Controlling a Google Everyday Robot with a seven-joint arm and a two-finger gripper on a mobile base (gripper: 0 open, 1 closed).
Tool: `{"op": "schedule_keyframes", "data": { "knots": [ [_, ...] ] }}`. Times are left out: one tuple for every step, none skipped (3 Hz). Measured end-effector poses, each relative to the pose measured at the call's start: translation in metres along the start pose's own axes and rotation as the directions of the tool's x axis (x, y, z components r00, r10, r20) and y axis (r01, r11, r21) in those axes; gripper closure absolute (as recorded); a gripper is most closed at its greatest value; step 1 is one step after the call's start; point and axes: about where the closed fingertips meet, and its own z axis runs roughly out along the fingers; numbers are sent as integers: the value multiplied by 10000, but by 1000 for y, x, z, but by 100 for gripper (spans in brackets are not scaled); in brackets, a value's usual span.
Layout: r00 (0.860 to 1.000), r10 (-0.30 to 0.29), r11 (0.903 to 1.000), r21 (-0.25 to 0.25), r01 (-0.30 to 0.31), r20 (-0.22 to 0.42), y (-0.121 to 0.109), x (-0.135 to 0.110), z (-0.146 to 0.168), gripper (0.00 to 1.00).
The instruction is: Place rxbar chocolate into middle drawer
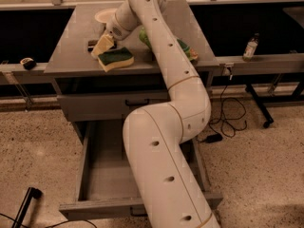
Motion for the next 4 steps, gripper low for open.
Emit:
{"op": "schedule_keyframes", "data": {
  "knots": [
    [10000,34,9999,-147,-34,-33,4,2,4,24],
    [10000,-28,9991,-412,24,-76,10,3,7,42],
    [9995,-311,9970,-709,315,67,19,-3,6,65],
    [9964,-759,9920,-982,794,390,30,-18,2,89]
  ]
}}
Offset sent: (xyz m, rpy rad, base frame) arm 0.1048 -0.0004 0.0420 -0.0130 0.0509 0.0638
